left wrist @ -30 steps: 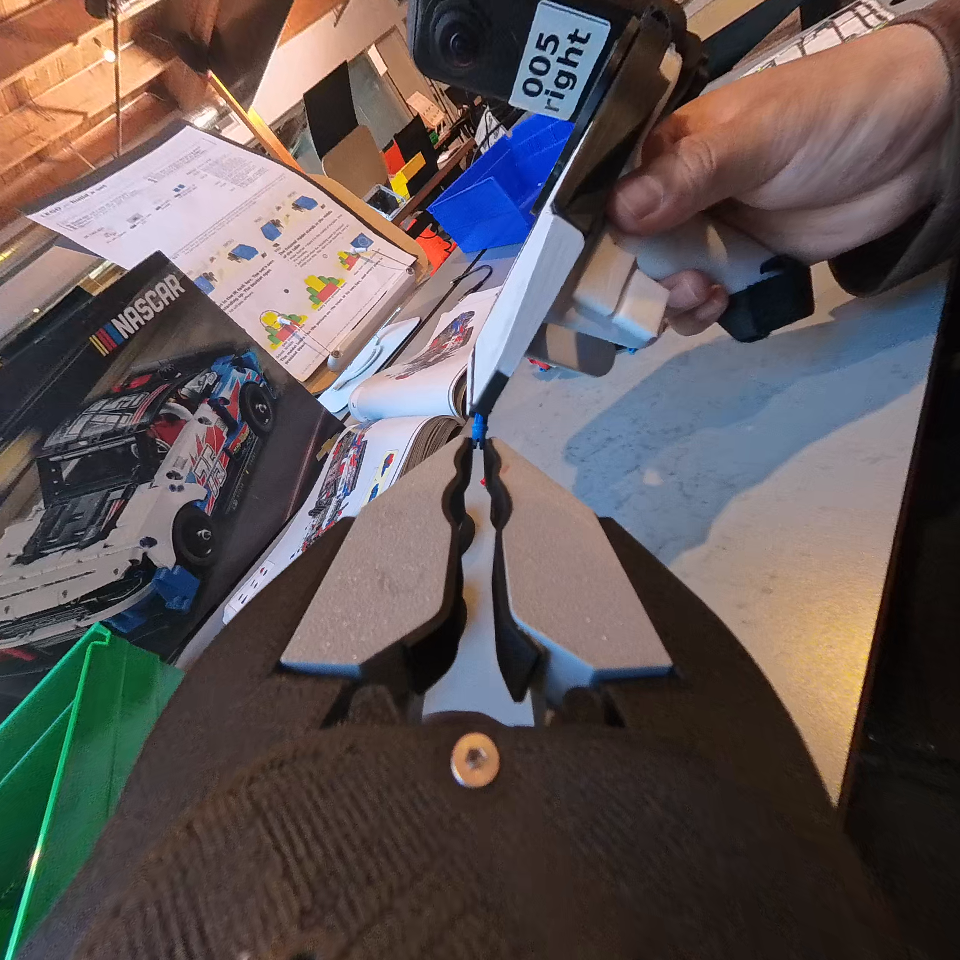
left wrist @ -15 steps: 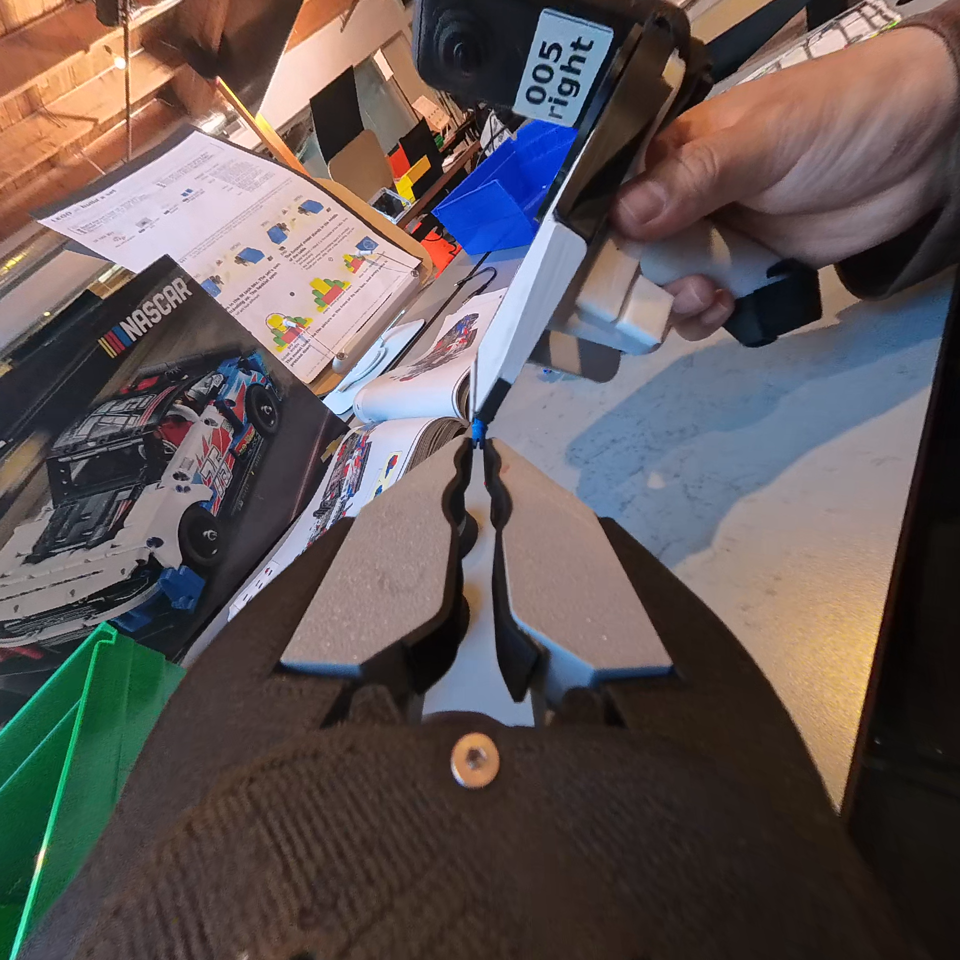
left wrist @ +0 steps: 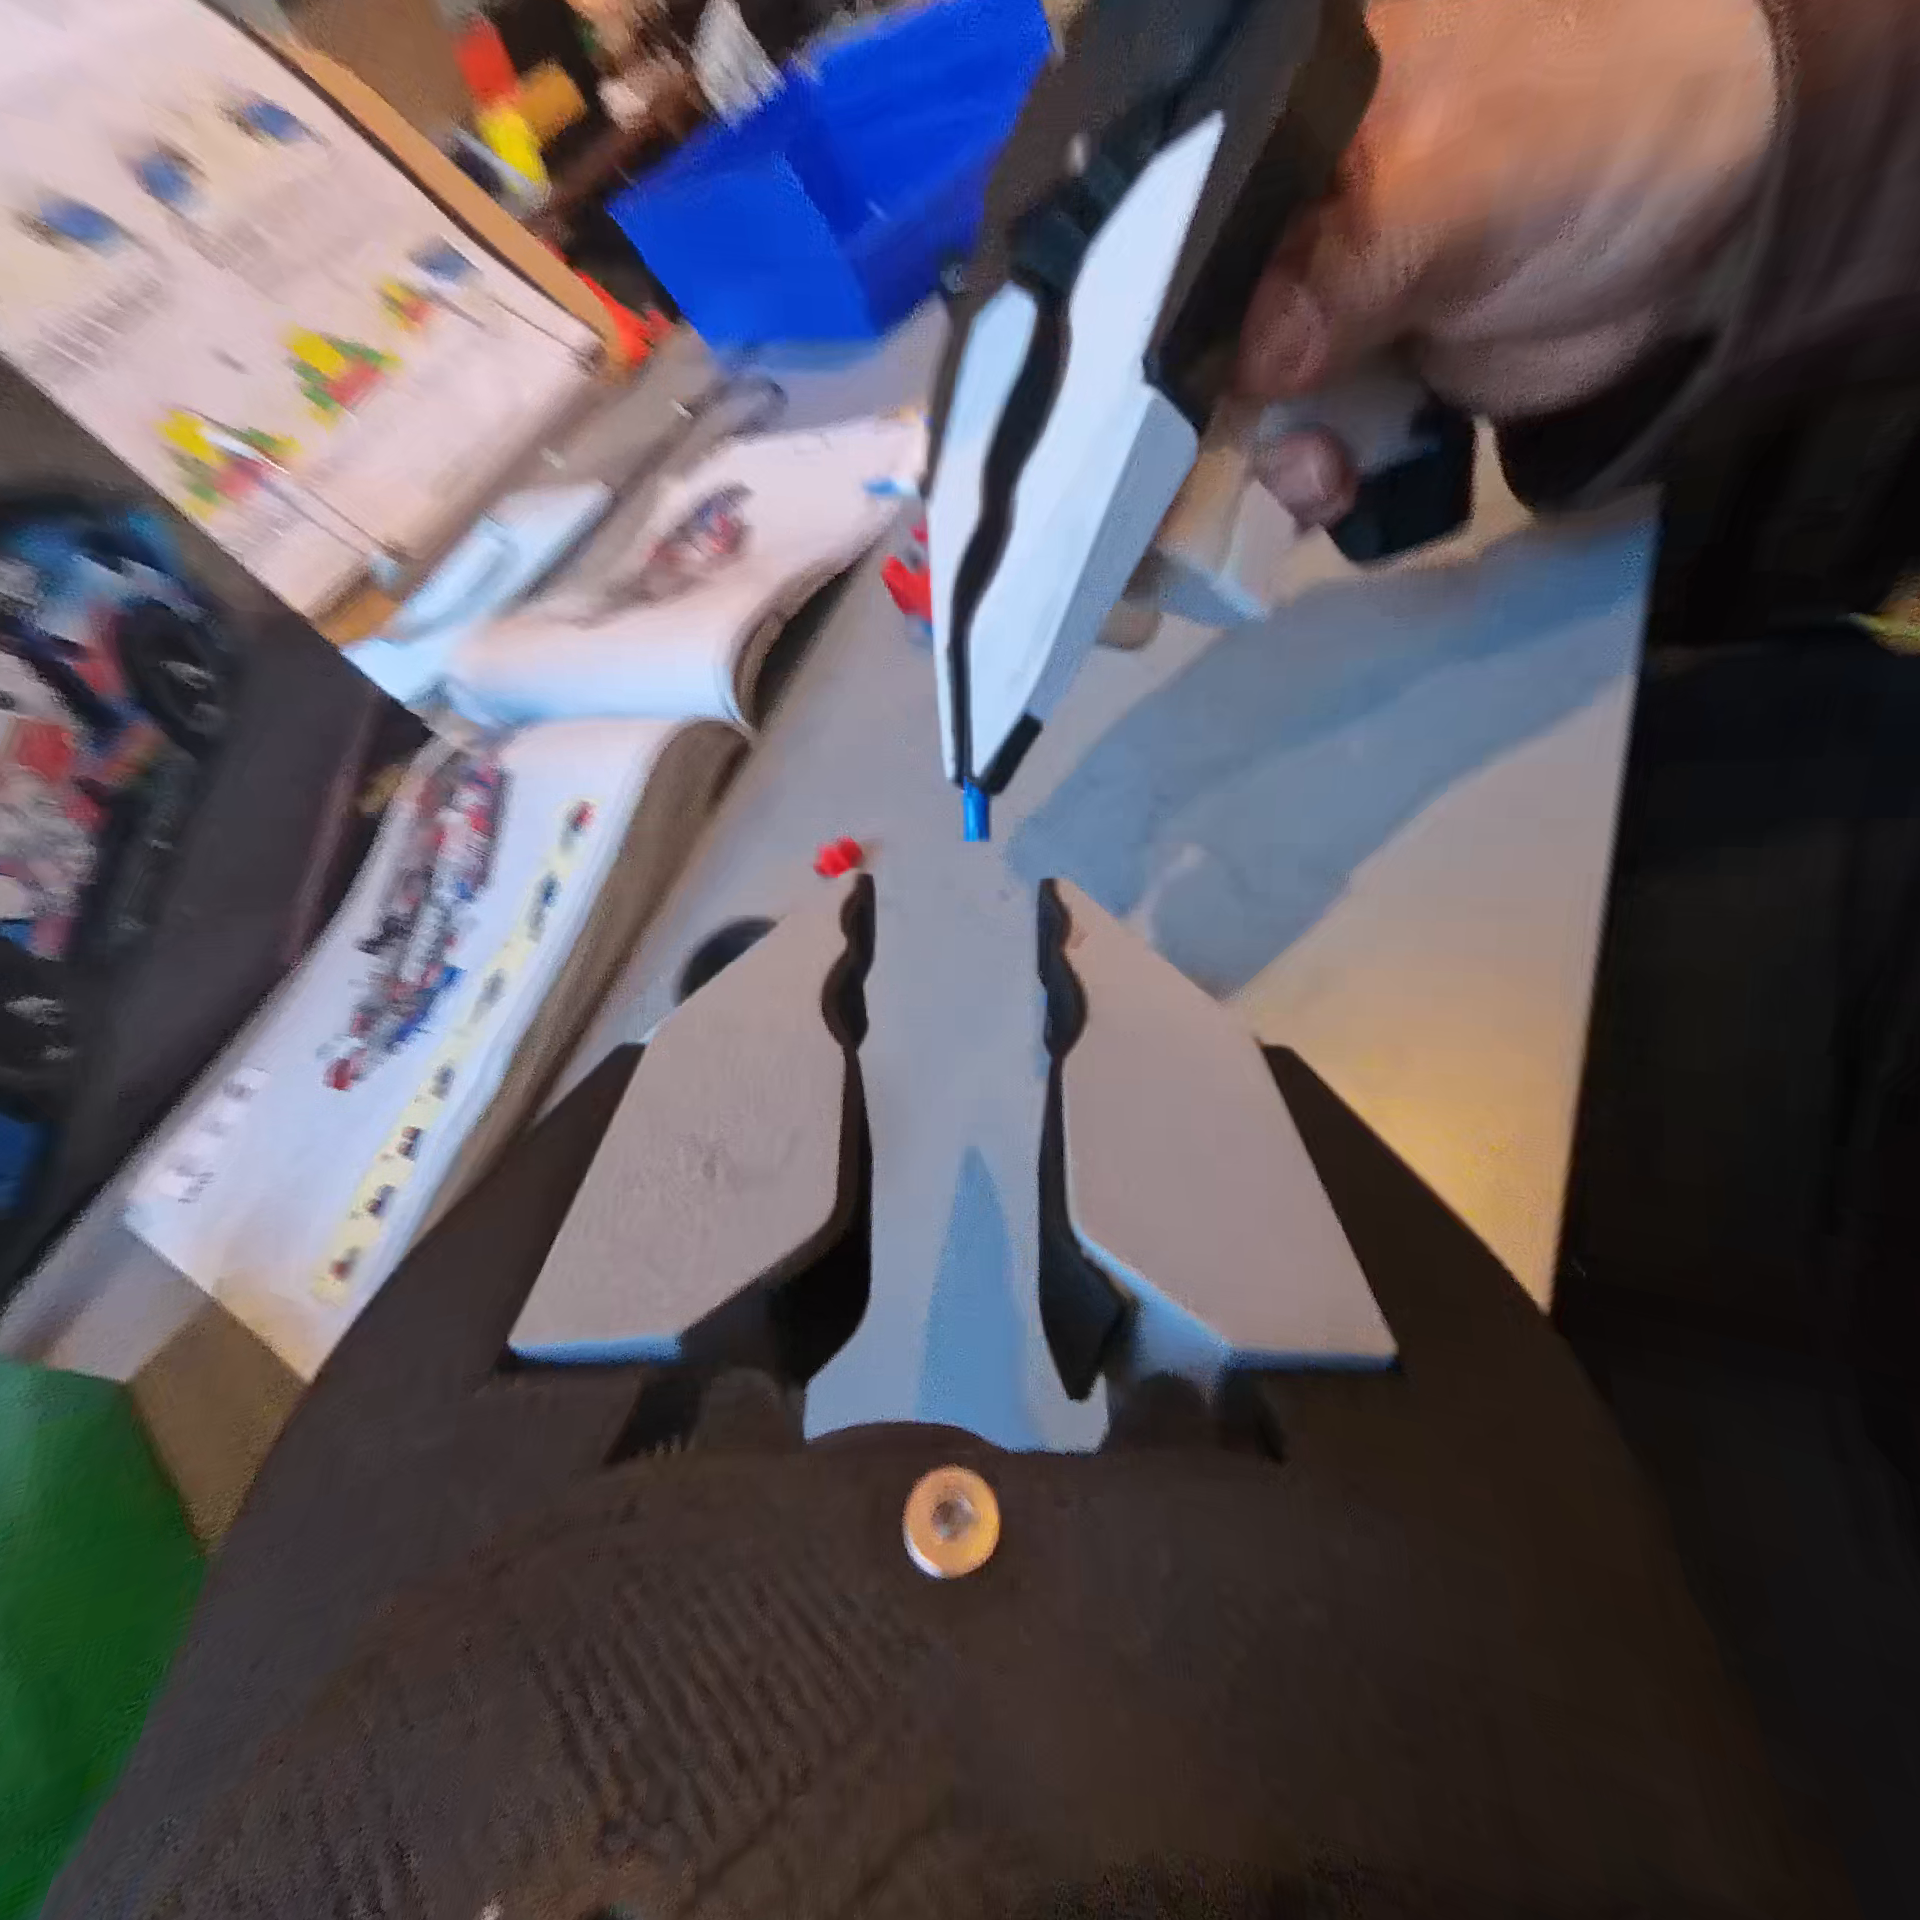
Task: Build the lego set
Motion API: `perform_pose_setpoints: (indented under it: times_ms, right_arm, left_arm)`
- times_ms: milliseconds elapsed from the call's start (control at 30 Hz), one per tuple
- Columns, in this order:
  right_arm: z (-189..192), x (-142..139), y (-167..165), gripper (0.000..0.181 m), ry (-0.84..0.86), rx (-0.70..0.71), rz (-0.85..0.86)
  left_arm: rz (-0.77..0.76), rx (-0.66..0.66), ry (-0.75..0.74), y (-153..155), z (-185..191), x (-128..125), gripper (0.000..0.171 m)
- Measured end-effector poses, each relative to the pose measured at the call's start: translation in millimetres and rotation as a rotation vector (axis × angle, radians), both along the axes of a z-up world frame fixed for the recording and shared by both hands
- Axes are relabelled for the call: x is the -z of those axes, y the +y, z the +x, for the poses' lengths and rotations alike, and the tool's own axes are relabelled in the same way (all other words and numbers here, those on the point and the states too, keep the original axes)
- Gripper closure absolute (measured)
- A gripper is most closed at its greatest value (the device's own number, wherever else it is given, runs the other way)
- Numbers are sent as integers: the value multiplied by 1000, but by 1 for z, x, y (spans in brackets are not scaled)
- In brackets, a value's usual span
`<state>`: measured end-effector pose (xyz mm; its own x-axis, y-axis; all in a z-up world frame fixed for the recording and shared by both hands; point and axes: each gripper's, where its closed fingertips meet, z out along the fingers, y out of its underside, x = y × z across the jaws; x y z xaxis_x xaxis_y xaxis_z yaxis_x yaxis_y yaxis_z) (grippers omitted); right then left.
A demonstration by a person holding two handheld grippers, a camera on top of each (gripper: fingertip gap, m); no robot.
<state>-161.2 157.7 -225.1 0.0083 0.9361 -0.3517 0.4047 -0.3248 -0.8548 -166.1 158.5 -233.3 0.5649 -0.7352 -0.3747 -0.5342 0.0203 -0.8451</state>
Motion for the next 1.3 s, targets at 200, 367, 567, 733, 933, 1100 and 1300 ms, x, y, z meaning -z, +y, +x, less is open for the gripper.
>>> perform_pose_setpoints:
  times_ms: [200, 367, 567, 733, 933, 1100, 1300]
  right_arm:
    - [0, 44, 0, 178, -269, -71, 147]
    - [-2, 61, -5, 178, -359, -145, 177]
    - [1, 65, -3, 178, -398, -168, 212]
    - [0, 67, -5, 178, -406, -186, 234]
    - [-3, 67, -4, 178, -416, -194, 255]
    - [-4, 69, -4, 178, -427, -195, 265]
    - [-8, 68, -4, 178, -452, -209, 270]
  left_arm:
    - [-296, 90, 60, -7, -7, 48, 122]
    - [-337, 120, 135, -7, 1, 61, 131]
    - [-373, 157, 163, -11, 6, 72, 153]
    - [-375, 163, 163, -11, 5, 72, 157]
    - [-402, 178, 149, -11, 5, 73, 157]
    - [-412, 181, 144, -11, 5, 73, 157]
    - [-399, 175, 153, -11, 5, 73, 157]
